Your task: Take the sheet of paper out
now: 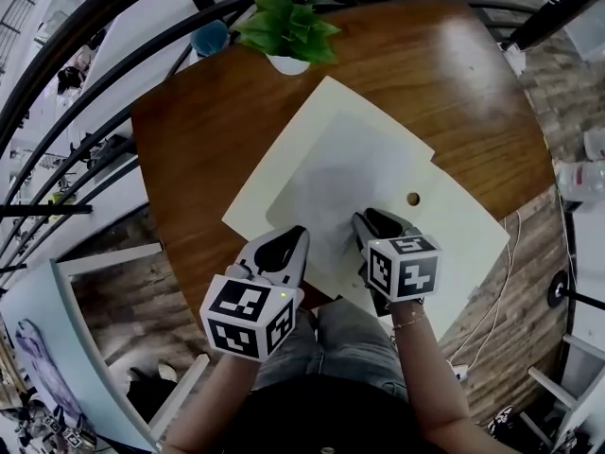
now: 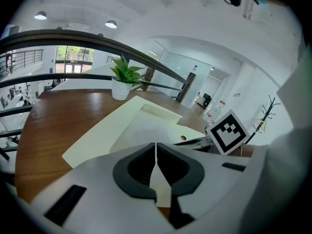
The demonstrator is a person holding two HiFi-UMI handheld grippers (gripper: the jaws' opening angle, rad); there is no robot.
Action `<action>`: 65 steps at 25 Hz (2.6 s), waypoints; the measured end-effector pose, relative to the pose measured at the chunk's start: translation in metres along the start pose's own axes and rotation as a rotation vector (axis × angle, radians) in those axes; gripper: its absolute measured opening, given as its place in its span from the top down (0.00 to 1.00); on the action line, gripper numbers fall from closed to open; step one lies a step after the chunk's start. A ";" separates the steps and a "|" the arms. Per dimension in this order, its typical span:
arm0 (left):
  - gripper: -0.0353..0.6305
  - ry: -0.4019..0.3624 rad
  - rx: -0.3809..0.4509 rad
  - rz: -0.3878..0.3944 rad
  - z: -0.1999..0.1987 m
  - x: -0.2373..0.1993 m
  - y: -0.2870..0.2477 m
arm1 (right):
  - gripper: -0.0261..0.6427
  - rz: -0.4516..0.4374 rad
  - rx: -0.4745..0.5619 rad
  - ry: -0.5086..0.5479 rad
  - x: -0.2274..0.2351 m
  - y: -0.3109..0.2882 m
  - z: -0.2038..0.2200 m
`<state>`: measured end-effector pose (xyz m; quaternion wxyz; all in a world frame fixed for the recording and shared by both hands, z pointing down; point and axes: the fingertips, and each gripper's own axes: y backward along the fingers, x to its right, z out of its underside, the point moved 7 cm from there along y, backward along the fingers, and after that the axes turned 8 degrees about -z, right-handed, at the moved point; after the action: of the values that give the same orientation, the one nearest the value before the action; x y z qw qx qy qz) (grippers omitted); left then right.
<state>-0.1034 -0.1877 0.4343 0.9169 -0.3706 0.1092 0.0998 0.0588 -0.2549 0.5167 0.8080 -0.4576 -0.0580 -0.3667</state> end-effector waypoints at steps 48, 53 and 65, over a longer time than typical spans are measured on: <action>0.91 -0.174 0.004 0.184 0.016 0.037 0.023 | 0.92 0.259 0.330 -0.158 0.023 0.148 0.066; 0.91 -0.196 0.011 0.216 0.017 0.046 0.027 | 0.92 0.310 0.376 -0.179 0.024 0.176 0.077; 0.91 -0.255 0.056 0.278 0.006 0.065 0.040 | 0.92 0.345 0.517 -0.210 0.009 0.229 0.084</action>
<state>-0.0513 -0.1483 0.3945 0.9106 -0.3107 0.0452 0.2687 0.2334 -0.1231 0.4095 0.9371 -0.2758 -0.1540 -0.1485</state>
